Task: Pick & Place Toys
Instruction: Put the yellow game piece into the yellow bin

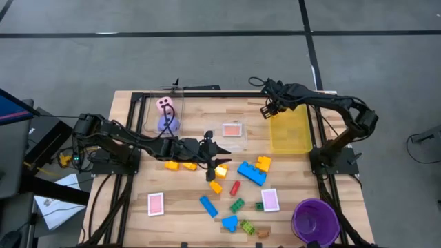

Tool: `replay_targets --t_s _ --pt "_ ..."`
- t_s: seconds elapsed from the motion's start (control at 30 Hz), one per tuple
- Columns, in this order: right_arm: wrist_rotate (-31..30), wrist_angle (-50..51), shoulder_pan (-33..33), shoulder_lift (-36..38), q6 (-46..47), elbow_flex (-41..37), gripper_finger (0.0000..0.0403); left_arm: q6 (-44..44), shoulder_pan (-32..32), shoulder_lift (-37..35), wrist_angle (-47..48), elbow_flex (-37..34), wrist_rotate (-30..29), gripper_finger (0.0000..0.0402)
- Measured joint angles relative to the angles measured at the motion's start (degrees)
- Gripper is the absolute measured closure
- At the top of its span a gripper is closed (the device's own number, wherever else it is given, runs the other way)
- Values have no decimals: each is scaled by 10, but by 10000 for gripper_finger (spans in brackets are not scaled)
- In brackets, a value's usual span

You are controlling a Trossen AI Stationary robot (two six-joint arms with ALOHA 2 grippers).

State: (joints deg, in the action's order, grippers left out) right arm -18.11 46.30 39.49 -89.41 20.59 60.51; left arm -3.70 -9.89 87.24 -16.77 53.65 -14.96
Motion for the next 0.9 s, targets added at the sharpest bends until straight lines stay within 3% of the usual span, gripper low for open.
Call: replay_targets --t_s 0.7,0.9 --pt "2 -15 2 0 17 -2 252 0 0 0 0 0 2 289" --pt "18 -56 -1 1 17 -41 252 0 0 0 0 0 3 289"
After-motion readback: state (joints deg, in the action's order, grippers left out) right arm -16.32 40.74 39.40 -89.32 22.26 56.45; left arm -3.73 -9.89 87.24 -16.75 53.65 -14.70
